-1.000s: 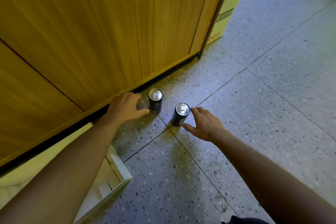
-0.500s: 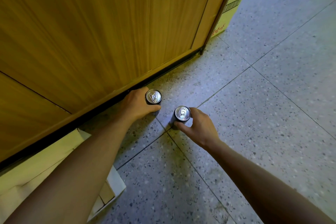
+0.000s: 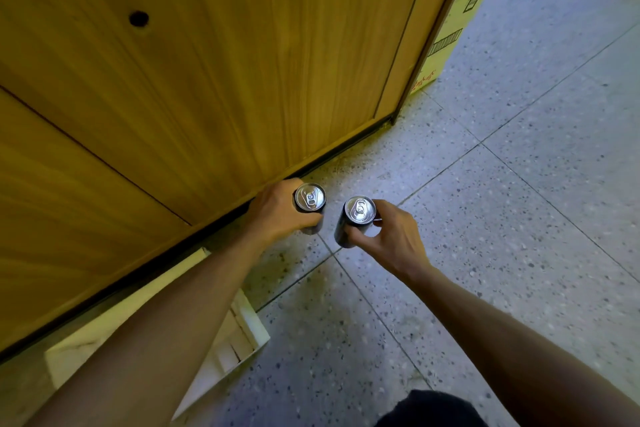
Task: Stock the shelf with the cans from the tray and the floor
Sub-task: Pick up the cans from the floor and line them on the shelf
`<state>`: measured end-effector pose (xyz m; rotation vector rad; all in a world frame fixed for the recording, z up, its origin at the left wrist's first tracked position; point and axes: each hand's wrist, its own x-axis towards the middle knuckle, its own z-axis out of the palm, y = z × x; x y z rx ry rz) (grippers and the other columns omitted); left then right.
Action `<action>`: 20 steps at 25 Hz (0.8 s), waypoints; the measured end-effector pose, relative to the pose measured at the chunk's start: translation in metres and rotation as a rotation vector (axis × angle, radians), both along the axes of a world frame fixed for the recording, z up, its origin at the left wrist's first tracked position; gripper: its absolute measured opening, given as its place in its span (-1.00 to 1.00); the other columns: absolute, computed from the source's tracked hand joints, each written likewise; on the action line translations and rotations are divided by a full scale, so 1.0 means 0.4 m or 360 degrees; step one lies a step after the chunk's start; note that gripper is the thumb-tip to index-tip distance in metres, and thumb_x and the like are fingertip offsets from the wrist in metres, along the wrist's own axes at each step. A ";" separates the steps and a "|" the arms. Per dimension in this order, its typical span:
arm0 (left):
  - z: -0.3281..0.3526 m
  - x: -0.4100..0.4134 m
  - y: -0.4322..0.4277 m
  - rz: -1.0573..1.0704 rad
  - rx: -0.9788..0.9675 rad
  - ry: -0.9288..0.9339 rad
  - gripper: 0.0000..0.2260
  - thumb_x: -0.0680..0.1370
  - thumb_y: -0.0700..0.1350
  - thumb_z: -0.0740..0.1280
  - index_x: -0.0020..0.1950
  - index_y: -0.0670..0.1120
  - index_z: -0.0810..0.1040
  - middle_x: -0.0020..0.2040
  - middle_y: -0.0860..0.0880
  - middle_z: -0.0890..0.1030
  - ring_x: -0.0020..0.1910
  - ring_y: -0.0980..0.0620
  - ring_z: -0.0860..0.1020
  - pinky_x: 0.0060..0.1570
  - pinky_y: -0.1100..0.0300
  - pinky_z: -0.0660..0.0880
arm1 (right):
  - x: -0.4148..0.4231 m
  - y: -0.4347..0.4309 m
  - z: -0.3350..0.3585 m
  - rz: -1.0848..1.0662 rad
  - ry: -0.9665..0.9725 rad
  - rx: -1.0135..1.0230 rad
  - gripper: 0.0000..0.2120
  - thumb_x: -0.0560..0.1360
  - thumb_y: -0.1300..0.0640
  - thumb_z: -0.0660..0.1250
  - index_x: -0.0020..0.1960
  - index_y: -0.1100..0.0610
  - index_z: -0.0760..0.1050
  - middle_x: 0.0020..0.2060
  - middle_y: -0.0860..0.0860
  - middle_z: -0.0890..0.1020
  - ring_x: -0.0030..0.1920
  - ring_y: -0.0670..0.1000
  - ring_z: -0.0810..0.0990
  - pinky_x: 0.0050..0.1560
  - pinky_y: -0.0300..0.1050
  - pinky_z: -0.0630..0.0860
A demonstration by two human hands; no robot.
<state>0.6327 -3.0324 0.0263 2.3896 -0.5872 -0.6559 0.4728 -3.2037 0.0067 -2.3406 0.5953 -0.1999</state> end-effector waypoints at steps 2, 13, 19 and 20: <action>0.176 -0.003 0.041 -0.0013 0.0018 -0.0034 -0.43 0.10 0.24 0.53 0.05 0.08 0.60 -0.09 0.10 0.69 -0.10 0.04 0.65 -0.12 -0.01 0.65 | 0.011 0.016 0.190 0.0081 -0.0055 -0.0006 -0.50 0.35 -0.25 0.43 0.16 0.03 0.57 -0.01 -0.05 0.69 -0.07 -0.07 0.63 -0.07 0.01 0.63; 1.417 -0.125 0.352 0.0422 0.0016 -0.0147 -0.49 0.02 0.21 0.54 -0.11 0.04 0.61 -0.21 0.13 0.68 -0.23 0.10 0.64 -0.25 -0.02 0.63 | 0.089 0.213 1.401 0.0634 -0.0219 -0.0067 -0.53 0.37 -0.17 0.47 0.18 0.04 0.54 -0.04 -0.06 0.65 -0.08 -0.08 0.61 -0.12 -0.02 0.61; 1.828 -0.184 0.527 0.0569 0.0002 -0.0197 -0.55 0.10 0.18 0.56 -0.10 0.04 0.63 -0.19 0.13 0.68 -0.20 0.12 0.64 -0.20 0.02 0.62 | 0.133 0.378 1.793 0.0997 -0.0174 -0.0108 -0.52 0.38 -0.23 0.43 0.19 0.00 0.51 -0.02 -0.11 0.63 -0.08 -0.16 0.59 -0.15 -0.34 0.53; 1.876 -0.181 0.563 0.0601 -0.0021 -0.0222 -0.55 0.11 0.20 0.55 -0.09 0.05 0.64 -0.17 0.13 0.69 -0.19 0.14 0.64 -0.18 0.02 0.62 | 0.150 0.413 1.840 0.1026 -0.0206 -0.0135 -0.53 0.36 -0.25 0.41 0.15 0.00 0.52 -0.06 -0.12 0.62 -0.12 -0.17 0.57 -0.21 -0.40 0.45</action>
